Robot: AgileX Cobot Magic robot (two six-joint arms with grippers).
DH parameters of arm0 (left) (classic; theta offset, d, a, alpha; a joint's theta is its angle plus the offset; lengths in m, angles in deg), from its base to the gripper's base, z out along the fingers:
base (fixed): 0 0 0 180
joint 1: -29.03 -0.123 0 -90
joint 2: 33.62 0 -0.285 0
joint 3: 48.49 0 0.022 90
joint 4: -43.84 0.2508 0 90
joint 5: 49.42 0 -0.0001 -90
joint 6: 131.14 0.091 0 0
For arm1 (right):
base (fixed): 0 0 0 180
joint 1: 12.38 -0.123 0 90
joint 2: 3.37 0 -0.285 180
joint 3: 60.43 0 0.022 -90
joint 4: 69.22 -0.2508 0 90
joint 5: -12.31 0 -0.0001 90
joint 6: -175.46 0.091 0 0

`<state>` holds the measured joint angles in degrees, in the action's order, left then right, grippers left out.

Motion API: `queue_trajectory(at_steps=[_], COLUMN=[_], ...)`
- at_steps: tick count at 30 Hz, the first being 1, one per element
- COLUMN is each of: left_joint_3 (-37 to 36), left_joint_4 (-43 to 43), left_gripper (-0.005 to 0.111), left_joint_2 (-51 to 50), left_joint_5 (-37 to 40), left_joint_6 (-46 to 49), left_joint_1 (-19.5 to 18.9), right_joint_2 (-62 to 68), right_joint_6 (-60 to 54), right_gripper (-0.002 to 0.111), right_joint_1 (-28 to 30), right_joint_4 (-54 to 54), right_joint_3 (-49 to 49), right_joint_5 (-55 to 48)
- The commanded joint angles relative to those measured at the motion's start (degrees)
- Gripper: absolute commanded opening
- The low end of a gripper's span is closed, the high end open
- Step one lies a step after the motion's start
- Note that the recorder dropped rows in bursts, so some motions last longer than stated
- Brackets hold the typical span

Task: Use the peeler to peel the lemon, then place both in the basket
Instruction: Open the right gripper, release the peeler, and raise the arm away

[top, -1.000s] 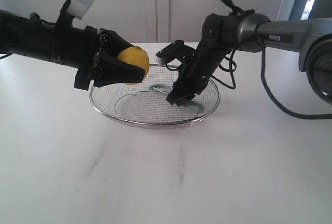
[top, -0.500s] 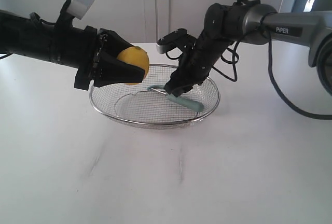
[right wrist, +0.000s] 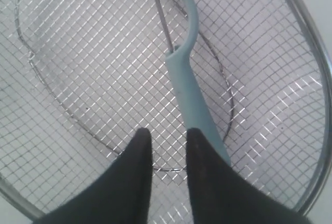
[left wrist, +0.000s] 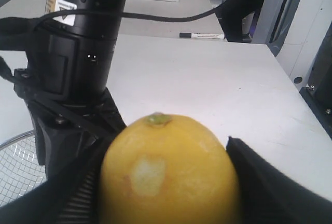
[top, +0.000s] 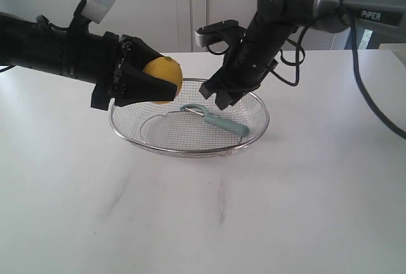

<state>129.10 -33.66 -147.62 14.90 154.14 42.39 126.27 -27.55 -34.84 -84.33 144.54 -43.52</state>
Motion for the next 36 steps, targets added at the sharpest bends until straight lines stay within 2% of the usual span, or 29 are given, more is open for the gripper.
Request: queue_trajectory(at_steps=[1,4,26,29,36], left_joint_3=[-0.21,-0.21,-0.21,-0.21,-0.21], left_joint_4=[-1.63,-1.63,-1.63,-1.63,-1.63], left_gripper=[0.0,0.0,0.0,0.0,0.0], left_joint_2=[0.84,0.84,0.84,0.84,0.84], left_joint_5=[5.65,5.65,5.65,5.65,5.65], left_joint_6=[-0.1,-0.1,-0.1,-0.1,-0.1], left_joint_1=[-0.05,-0.05,-0.05,-0.05,-0.05], right_joint_2=[-1.82,-2.05,-5.93,-7.47,-8.22], right_joint_6=[4.01,5.66,20.16,26.62,30.07], right_gripper=[0.009,0.0,0.0,0.0,0.0], right_joint_1=[0.23,0.23,0.94,2.85,10.78], right_joint_4=[0.13,0.13,2.08,2.38,2.39], right_joint_3=[0.6,0.6,0.6,0.6,0.6], right_joint_5=[-1.88,-3.73,-7.9,-8.8,-14.13])
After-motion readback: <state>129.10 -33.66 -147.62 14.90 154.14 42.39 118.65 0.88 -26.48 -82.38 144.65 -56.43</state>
